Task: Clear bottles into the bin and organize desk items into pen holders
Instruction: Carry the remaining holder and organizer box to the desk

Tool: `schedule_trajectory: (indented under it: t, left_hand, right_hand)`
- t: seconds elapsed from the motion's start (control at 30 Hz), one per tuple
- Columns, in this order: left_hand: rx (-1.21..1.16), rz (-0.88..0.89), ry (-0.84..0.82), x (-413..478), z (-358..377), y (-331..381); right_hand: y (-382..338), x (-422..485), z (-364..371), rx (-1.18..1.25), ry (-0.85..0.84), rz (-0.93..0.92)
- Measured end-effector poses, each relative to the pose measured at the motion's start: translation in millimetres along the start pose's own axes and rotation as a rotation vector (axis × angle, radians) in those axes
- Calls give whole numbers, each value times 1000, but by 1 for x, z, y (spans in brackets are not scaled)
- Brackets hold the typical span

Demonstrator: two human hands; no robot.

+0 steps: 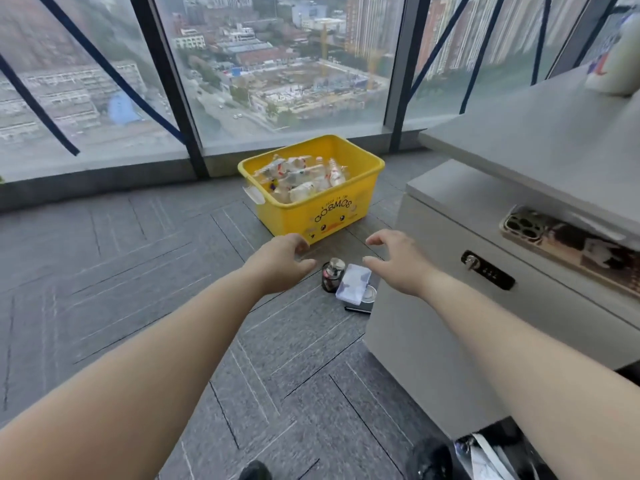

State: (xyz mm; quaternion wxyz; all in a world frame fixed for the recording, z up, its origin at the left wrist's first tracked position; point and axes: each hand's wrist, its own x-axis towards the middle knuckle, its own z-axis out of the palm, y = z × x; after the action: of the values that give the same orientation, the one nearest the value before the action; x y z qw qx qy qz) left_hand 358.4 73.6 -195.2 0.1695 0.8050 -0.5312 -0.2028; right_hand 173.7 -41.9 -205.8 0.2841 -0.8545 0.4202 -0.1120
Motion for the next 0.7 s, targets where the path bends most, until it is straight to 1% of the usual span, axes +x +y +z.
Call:
schedule_trajectory:
  t: [0.27,0.57,0.7]
  left_hand:
    - [5,-17,-49,39,11,5]
    - [88,-77,-85,69,-13,11]
    - [120,-65,-113,103,-7,-1]
  right_hand:
    - [28,33,0,34,-42,85]
    - [6,56,3,108,-128,149]
    - [3,88,18,142,-120,182]
